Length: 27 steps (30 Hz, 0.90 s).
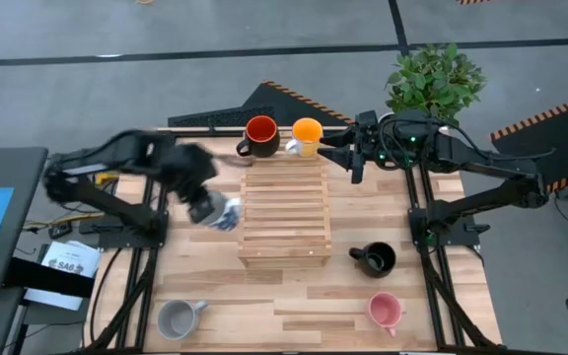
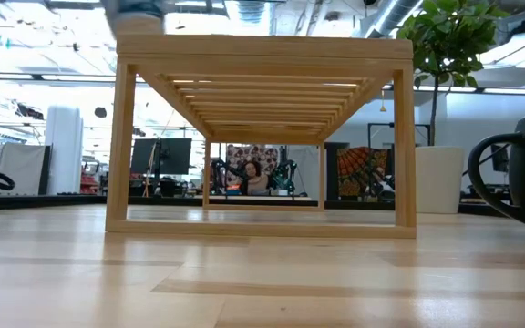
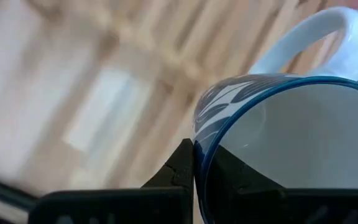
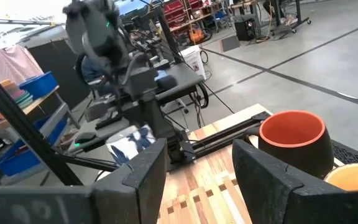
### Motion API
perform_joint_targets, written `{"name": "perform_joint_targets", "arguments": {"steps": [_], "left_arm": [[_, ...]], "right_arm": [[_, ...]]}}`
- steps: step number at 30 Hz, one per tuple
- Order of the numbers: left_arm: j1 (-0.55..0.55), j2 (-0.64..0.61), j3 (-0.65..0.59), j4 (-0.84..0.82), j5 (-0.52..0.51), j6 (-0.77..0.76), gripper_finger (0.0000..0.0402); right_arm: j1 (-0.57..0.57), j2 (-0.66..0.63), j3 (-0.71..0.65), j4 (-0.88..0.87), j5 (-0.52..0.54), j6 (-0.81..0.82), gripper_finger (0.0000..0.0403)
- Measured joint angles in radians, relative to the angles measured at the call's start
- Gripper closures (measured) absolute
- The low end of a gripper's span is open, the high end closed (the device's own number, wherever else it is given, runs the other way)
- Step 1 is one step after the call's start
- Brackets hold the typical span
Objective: Place coffee mugs
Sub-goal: Put the white mug on the shelf
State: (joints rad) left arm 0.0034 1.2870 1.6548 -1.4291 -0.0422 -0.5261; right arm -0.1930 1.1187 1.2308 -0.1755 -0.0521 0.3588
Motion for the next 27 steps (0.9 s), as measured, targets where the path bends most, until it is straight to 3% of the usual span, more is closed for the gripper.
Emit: {"name": "perform_joint_targets", "arguments": {"steps": [6, 12, 27], "left_arm": [[0.155, 0.278, 0.301, -0.074, -0.025, 0.331, 0.04], [0.268, 0.445, 0.476, -0.086, -0.026, 0.414, 0.04], [0.307, 0.517, 0.448, -0.039, -0.06, 0.385, 0.04]], "right_arm": [[0.001, 0.0, 0.0, 0.0, 0.0, 0.0, 0.0195], [0.002, 0.0, 0.0, 0.0, 0.0, 0.001, 0.0195], [-0.005, 0.0, 0.0, 0.005, 0.0, 0.0, 0.0195]]}}
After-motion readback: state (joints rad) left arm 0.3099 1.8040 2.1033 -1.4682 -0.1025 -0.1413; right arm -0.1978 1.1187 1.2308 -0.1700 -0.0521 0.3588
